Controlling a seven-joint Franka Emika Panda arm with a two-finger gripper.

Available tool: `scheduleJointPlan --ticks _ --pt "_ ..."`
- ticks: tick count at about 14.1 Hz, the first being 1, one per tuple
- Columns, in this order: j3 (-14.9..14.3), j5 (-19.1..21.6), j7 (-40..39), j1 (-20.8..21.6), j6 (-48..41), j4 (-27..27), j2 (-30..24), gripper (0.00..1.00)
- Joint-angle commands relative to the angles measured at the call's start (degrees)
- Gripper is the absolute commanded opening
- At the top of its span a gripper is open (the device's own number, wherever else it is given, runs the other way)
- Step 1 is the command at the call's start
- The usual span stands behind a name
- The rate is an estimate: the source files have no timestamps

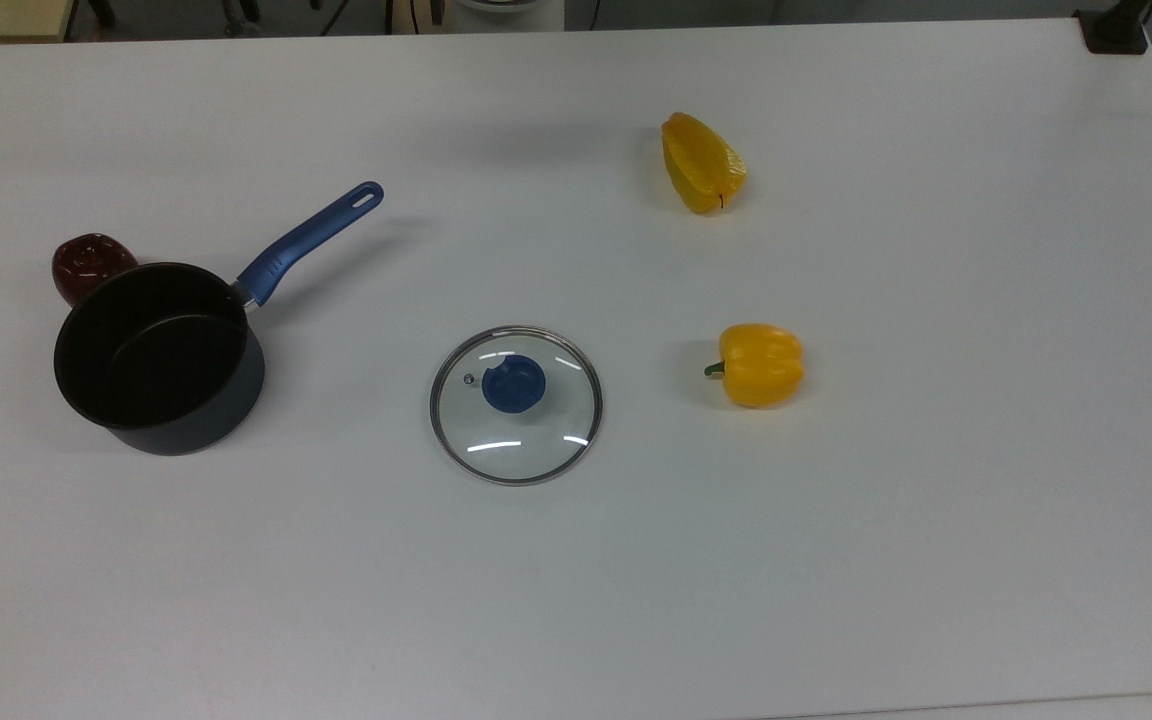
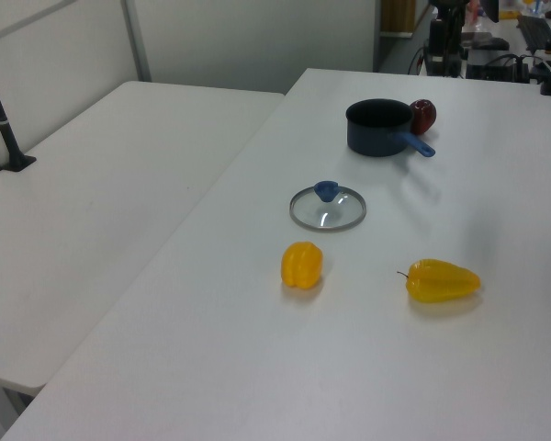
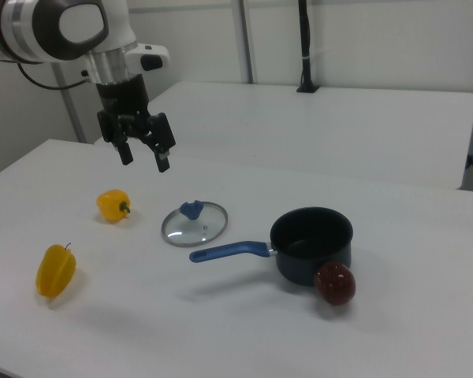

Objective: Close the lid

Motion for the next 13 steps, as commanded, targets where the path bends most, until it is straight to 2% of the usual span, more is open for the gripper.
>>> scheduleJointPlan --ticks 1,8,13 --pt "-0.4 1.1 -0.9 0.1 0.3 -0.4 -0.7 1.0" --pt "-0.3 1.1 -0.9 0.3 1.7 -0.4 -0.2 1.0" --pt "-0.3 3.4 -0.1 0.3 9.6 -0.7 1.9 1.0"
